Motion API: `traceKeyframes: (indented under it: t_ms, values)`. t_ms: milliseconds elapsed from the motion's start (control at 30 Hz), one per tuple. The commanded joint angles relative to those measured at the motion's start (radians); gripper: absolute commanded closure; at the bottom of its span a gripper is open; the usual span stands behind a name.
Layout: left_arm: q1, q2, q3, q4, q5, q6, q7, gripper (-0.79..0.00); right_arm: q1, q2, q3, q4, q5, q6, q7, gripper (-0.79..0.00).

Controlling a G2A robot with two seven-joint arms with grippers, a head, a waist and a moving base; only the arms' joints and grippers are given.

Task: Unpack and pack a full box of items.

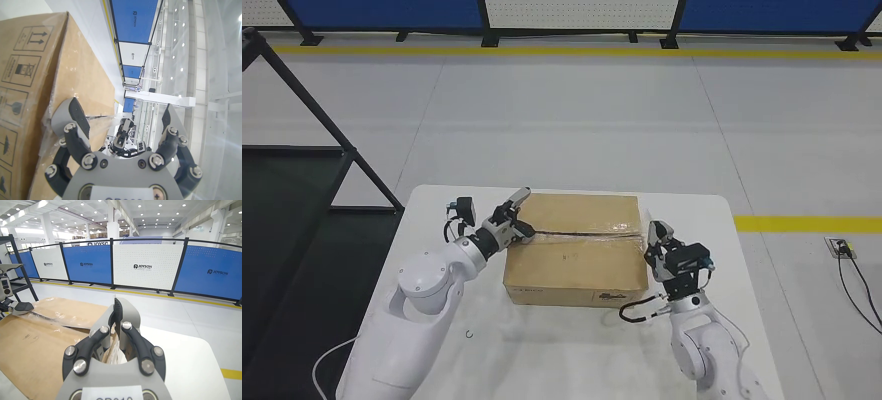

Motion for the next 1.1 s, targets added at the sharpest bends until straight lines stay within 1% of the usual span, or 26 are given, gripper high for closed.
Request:
traceKeyframes:
  t_ms: [0, 233, 900, 1033, 1067]
  values:
    - [0.001, 0.000, -0.001, -0.002, 0.001, 0.001, 0.000, -0.785, 0.003, 0.000, 0.001, 0.012, 0.003, -0.003, -0.005, 0.000]
    - [0.007, -0.001, -0.005, -0.009, 0.007, 0.005, 0.001, -0.785, 0.004, 0.001, 0.005, 0.041, 0.019, -0.012, -0.024, 0.000]
    - [0.008, -0.006, -0.004, -0.011, 0.019, 0.010, -0.004, -0.785, 0.009, 0.002, 0.007, 0.089, 0.059, -0.020, -0.015, 0.000]
    - [0.009, -0.007, -0.005, -0.011, 0.021, 0.011, -0.004, -0.785, 0.010, 0.002, 0.003, 0.088, 0.063, -0.016, -0.002, -0.065]
    - [0.009, -0.007, -0.005, -0.011, 0.021, 0.010, -0.004, -0.785, 0.010, 0.002, 0.003, 0.088, 0.065, -0.015, 0.000, -0.099]
